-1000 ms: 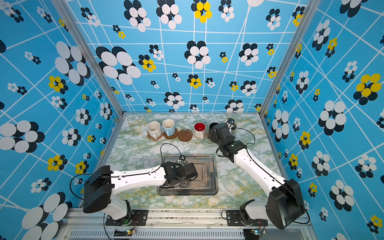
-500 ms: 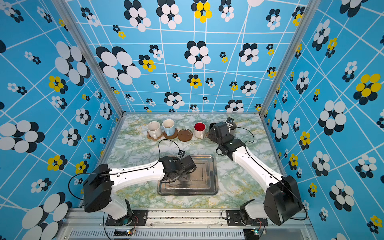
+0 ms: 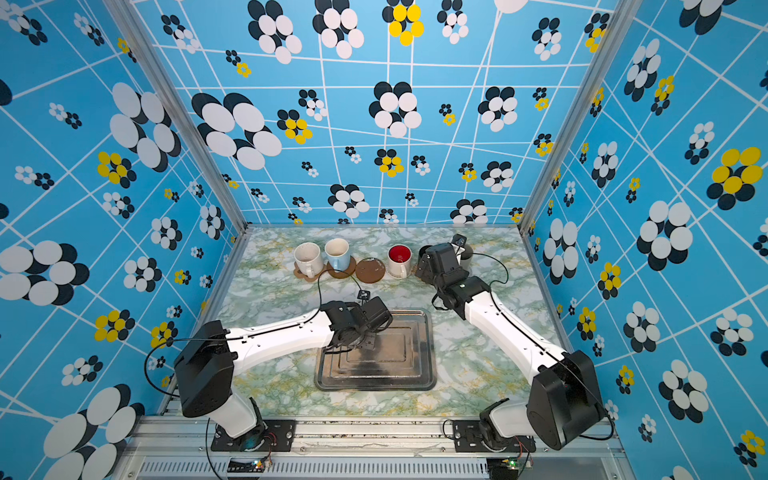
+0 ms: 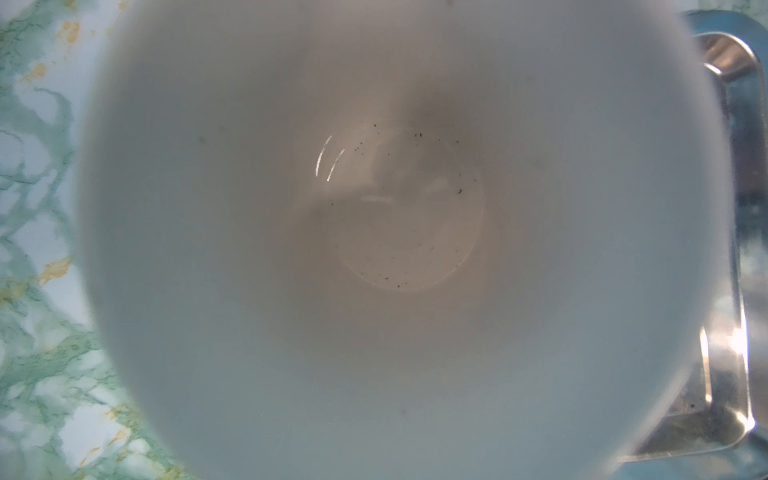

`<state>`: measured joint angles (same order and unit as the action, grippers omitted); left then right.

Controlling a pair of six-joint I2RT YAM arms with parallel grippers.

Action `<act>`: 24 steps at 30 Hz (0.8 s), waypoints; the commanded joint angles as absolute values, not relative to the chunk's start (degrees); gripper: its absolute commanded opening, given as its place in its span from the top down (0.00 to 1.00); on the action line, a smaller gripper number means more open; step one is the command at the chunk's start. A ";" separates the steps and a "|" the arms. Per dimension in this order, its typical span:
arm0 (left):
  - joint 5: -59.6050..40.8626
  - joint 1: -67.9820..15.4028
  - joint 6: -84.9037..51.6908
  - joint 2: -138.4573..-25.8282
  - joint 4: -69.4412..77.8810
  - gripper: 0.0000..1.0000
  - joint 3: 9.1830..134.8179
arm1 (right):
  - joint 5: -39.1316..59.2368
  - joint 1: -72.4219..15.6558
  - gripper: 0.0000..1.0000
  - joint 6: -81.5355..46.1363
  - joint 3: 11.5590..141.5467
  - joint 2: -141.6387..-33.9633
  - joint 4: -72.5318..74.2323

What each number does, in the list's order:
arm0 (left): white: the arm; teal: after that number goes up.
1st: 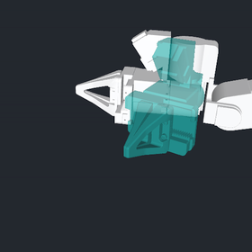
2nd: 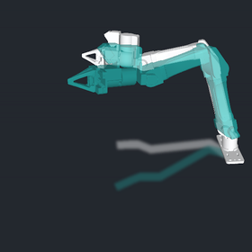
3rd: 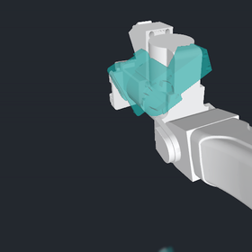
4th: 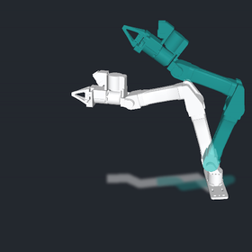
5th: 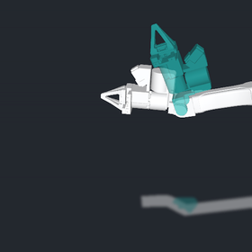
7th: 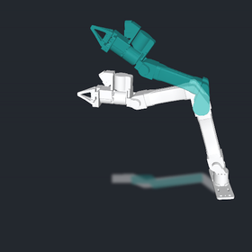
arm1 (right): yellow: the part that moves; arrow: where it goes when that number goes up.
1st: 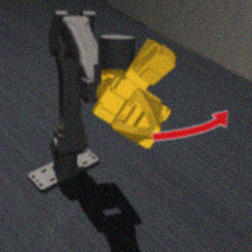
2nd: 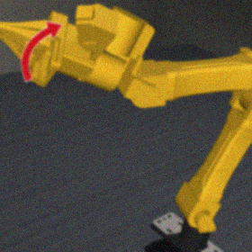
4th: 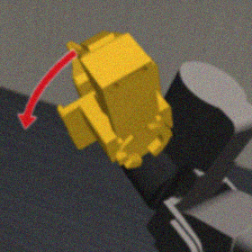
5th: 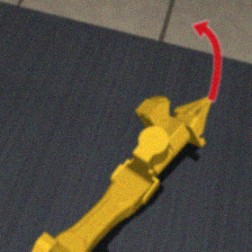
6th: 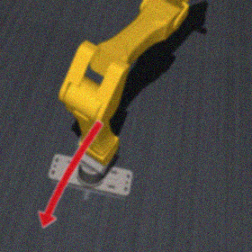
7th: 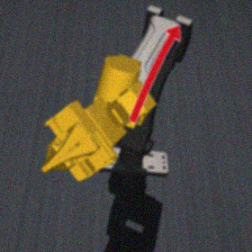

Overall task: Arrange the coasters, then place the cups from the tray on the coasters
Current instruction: 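Lift the lavender mug out of the tray toward the coasters with the left gripper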

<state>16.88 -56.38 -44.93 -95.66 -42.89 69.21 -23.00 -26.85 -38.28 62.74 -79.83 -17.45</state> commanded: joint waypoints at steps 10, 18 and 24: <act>18.77 -52.80 -40.38 -96.50 -39.76 1.00 73.55 | -22.76 -26.06 0.06 -37.09 64.81 -81.57 -18.86; 18.54 -50.67 -38.21 -98.25 -39.14 1.00 75.97 | -21.97 -25.84 0.06 -36.74 65.15 -82.04 -18.96; 17.68 -48.97 -36.84 -99.97 -38.92 1.00 77.83 | -21.62 -25.57 0.07 -36.40 65.40 -82.39 -19.08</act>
